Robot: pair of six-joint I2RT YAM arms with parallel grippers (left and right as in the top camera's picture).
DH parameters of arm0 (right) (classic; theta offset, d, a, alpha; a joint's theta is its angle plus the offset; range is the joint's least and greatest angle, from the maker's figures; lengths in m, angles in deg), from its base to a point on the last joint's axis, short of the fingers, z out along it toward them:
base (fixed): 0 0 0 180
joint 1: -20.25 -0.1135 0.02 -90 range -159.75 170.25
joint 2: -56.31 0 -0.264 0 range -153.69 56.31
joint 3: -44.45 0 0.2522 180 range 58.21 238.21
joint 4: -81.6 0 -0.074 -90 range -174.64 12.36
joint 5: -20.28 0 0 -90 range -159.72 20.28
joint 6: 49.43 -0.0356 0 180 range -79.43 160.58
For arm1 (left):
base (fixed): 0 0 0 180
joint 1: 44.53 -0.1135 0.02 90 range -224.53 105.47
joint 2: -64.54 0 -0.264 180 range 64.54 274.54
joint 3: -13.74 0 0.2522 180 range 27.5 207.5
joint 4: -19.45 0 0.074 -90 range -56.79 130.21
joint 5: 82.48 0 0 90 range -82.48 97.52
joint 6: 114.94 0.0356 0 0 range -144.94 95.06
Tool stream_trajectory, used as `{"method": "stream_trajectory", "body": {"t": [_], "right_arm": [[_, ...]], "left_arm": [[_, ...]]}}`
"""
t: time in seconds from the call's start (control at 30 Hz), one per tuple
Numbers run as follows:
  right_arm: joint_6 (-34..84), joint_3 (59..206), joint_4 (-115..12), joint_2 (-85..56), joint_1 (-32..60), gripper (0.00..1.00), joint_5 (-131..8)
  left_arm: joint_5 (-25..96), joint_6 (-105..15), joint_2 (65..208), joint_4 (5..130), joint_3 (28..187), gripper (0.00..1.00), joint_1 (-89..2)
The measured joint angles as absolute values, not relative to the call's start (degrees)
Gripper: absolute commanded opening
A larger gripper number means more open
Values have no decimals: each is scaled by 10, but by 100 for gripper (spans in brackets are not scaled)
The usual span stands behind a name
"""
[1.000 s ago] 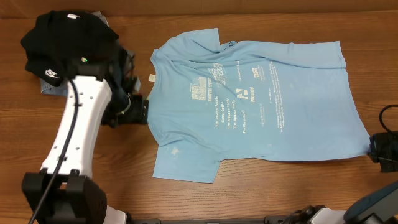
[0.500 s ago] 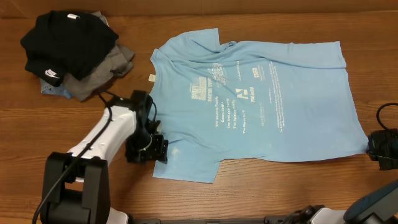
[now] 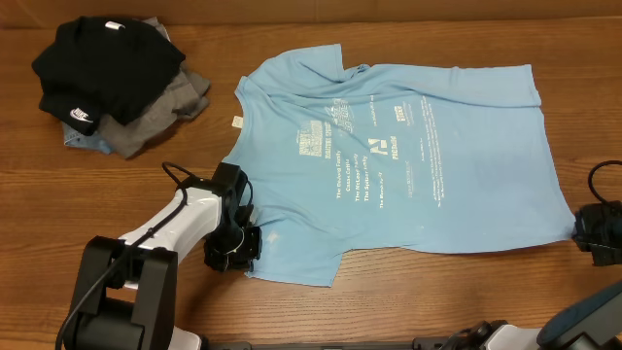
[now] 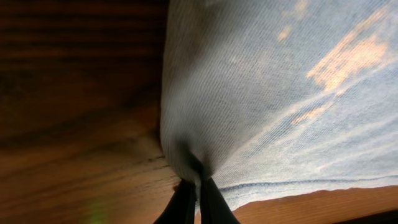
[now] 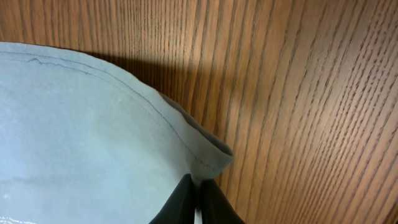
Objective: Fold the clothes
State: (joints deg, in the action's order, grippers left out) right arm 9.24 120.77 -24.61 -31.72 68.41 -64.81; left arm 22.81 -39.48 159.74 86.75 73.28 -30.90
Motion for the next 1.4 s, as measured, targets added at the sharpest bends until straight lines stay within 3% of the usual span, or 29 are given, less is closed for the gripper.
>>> {"method": "stream_trajectory", "body": {"t": [0.23, 0.53, 0.73, 1.03, 1.4], "right_arm": [[93, 1208, -236, -317, 684, 7, -648], [95, 1208, -185, -317, 684, 4, -648], [108, 1208, -154, -317, 684, 4, -648], [175, 1208, -251, -317, 662, 4, -493], [124, 1208, -393, -317, 592, 5, -430]], "left_arm": [[262, -396, 1576, 950, 736, 4, -353], [276, -383, 1381, 1036, 771, 4, -532], [269, -379, 1307, 1076, 805, 4, -592], [280, -378, 1294, 978, 822, 4, -576], [282, -376, 1334, 783, 823, 4, -464]]}}
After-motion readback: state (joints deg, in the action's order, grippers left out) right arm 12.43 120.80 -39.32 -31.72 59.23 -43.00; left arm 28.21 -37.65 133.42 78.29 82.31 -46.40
